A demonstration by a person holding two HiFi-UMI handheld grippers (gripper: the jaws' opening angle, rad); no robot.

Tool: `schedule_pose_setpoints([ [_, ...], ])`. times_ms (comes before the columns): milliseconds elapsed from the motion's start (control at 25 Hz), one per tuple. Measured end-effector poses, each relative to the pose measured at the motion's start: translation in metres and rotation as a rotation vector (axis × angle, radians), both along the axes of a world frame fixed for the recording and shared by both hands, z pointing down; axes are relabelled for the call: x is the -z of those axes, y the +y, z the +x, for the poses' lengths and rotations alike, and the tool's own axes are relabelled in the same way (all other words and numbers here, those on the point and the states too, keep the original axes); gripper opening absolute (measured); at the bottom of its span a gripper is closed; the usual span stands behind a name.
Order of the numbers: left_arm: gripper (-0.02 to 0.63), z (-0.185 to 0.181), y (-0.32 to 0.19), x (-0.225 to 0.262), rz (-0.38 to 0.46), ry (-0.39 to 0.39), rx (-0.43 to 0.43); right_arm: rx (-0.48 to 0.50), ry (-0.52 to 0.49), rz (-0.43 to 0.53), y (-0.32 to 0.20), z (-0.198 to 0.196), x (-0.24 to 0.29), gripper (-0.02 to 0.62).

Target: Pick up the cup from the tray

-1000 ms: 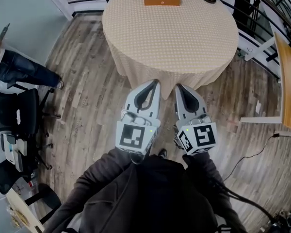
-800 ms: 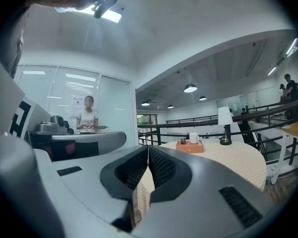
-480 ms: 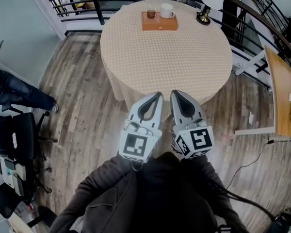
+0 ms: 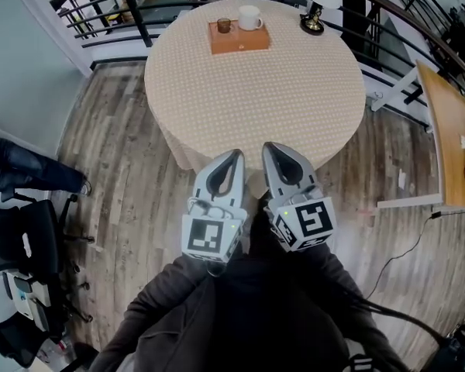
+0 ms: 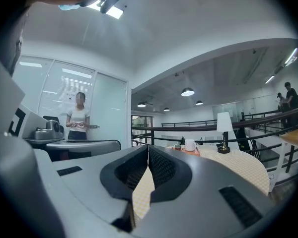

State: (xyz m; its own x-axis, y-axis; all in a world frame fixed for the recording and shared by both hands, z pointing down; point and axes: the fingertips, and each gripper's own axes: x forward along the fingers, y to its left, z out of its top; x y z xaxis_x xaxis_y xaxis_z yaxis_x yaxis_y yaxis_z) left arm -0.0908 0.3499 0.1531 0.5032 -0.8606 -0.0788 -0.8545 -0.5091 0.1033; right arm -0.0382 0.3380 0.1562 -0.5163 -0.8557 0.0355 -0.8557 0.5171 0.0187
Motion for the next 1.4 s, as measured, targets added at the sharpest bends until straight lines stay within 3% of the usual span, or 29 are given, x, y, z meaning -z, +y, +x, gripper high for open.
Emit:
schedule_pose_setpoints([
  [240, 0.003, 0.010, -0.035, -0.004, -0.007, -0.066, 0.008, -0.011, -0.021, 0.009, -0.035, 0.017, -0.002, 0.008],
  [600, 0.003, 0.061, -0.106, -0.022, -0.055, -0.160, -0.028, -0.046, -0.070, -0.022, -0.111, 0.070, -0.014, 0.008],
  [960, 0.003, 0.112, -0.186, -0.006, -0.060, -0.211, 0.015, 0.008, -0.135, -0.026, -0.197, 0.119, -0.004, 0.008],
  [1240, 0.003, 0.128, -0.219, 0.013, -0.028, -0.280, 0.064, 0.073, -0.203, 0.013, -0.237, 0.124, 0.013, 0.008],
  [1400, 0.003, 0.119, -0.227, 0.010, -0.041, -0.278, 0.106, 0.099, -0.206, -0.004, -0.247, 0.119, 0.007, 0.008],
])
